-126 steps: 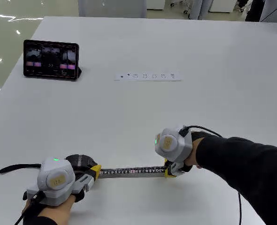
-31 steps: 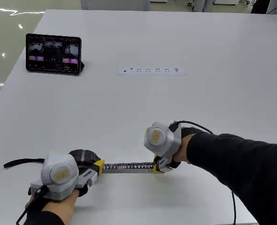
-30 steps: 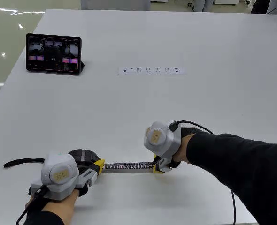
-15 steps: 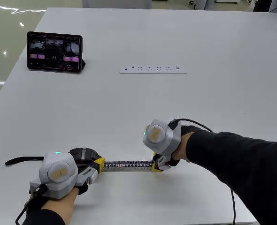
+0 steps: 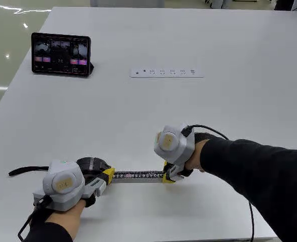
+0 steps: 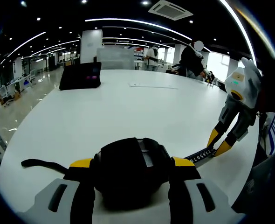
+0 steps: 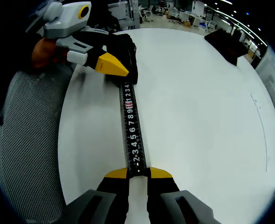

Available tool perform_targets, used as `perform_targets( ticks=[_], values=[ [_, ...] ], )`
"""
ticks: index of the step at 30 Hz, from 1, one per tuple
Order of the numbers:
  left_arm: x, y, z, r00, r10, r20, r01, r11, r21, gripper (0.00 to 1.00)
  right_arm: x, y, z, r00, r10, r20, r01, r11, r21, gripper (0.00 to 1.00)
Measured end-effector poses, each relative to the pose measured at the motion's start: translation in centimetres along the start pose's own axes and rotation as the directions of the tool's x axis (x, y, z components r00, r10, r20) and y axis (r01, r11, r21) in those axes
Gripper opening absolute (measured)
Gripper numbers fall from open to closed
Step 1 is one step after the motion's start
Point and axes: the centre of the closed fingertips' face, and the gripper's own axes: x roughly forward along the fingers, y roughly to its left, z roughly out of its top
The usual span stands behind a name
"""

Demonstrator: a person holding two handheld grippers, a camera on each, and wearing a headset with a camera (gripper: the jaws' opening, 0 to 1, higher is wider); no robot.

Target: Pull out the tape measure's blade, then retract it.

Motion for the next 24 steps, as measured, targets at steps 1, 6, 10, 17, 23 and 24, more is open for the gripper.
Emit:
perform_targets(
  ticks=[1, 6, 10, 17, 23, 24],
  values=[
    [0.04, 0.02, 0.02, 1.0000, 0.000, 0.001, 0.000, 1.000, 0.002, 0.59, 0.01, 0.03, 0.04, 1.0000, -0.001, 0.001, 0.001, 1.000, -0.010, 0.10],
    [-0.01, 0.02, 0.01, 1.0000, -0.002, 0.001, 0.002, 1.000, -0.001, 0.59, 0.12, 0.01, 0.20, 0.9998, -0.002, 0.021, 0.002, 0.999, -0.033, 0.10],
    [0.01, 0.00, -0.01, 1.0000, -0.003, 0.000, 0.003, 1.000, 0.001, 0.59, 0.12, 0.05, 0.36, 0.9993, 0.003, 0.037, -0.002, 0.999, -0.044, 0.10],
    [-0.02, -0.01, -0.03, 1.0000, -0.006, -0.001, 0.006, 1.000, 0.001, 0.59, 0.22, -0.06, 0.65, 0.9986, 0.013, 0.052, -0.012, 1.000, -0.019, 0.10],
    [-0.03, -0.02, -0.07, 0.9999, -0.010, -0.003, 0.010, 1.000, 0.005, 0.59, 0.29, -0.02, 0.88, 0.9984, 0.016, 0.054, -0.015, 1.000, -0.026, 0.10],
    [-0.04, -0.03, -0.07, 0.9999, -0.010, -0.003, 0.010, 1.000, 0.006, 0.59, 0.31, -0.02, 0.90, 0.9984, 0.016, 0.054, -0.015, 1.000, -0.023, 0.10]
  ],
)
